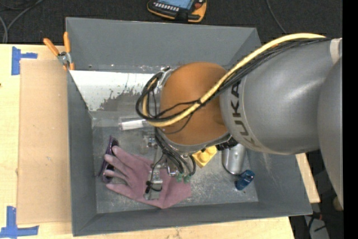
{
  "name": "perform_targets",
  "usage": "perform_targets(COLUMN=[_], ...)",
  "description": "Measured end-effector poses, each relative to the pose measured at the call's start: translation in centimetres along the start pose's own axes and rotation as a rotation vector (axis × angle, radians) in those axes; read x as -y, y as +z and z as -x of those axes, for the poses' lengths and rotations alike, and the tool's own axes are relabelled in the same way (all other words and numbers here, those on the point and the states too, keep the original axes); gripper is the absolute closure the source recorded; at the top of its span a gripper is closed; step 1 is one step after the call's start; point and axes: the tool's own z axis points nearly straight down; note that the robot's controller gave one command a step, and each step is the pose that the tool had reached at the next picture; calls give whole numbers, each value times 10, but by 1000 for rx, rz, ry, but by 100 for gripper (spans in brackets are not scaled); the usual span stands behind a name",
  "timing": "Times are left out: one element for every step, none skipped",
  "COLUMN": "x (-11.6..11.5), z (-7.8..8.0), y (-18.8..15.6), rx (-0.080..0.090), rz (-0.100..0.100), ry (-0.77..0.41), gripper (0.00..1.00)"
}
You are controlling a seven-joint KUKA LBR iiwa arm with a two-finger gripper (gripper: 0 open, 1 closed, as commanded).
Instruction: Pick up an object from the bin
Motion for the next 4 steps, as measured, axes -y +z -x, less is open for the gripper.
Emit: perform_targets(x=[0,17,50,20], z=[0,8,-3,38], y=[0,41,52,85], rx=[0,-1,-3,-4], rz=[0,0,0,1], ry=[0,-433,-311,-410], gripper=[0,0,0,0])
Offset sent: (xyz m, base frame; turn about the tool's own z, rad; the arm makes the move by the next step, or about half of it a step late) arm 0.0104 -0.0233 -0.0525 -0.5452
